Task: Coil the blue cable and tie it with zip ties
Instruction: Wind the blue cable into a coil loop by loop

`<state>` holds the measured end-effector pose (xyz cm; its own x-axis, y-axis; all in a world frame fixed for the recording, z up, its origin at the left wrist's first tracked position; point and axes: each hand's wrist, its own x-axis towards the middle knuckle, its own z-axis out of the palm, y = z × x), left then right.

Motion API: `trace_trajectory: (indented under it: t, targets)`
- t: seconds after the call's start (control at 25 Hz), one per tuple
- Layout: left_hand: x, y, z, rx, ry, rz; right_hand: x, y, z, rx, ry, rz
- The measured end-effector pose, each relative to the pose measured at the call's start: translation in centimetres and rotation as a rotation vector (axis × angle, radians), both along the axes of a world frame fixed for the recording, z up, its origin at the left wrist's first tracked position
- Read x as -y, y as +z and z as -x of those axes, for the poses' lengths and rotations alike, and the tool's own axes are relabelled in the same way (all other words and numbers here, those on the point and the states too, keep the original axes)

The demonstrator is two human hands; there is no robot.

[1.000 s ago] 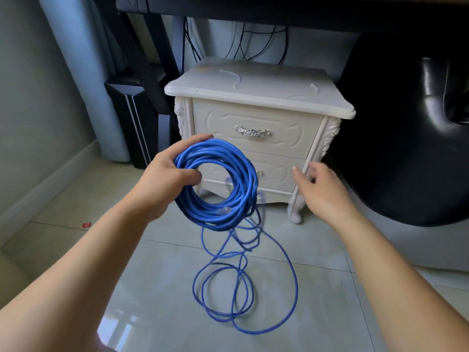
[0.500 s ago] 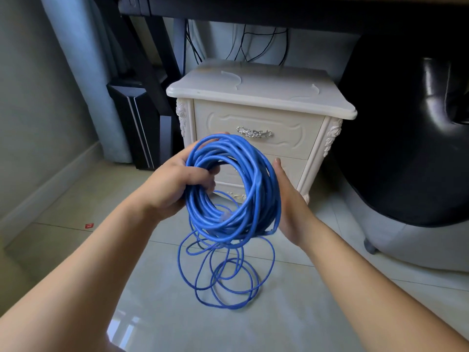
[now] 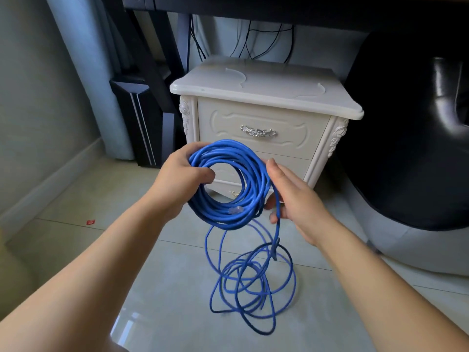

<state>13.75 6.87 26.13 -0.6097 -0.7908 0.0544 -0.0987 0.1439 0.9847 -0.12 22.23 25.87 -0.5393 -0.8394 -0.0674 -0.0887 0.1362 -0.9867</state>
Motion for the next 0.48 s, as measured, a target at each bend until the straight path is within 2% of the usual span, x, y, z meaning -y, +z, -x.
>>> trace_trajectory:
  t: [0.2, 0.4, 0.48]
  targets:
    - [-1.2, -0.1, 0.9, -0.153, 0.112, -0.164, -0.1, -0.6, -1.8, 0.037, 0.062, -0.055]
    - [-4.0, -0.7, 1.8, -0.258, 0.13, -0.323, 0.9, -0.8, -0.6, 0.427, -0.144, 0.083]
    - [-4.6, -1.3, 2.1, -0.225, 0.071, -0.374, 0.8, -1.0, 0.0, 0.529, -0.184, 0.084]
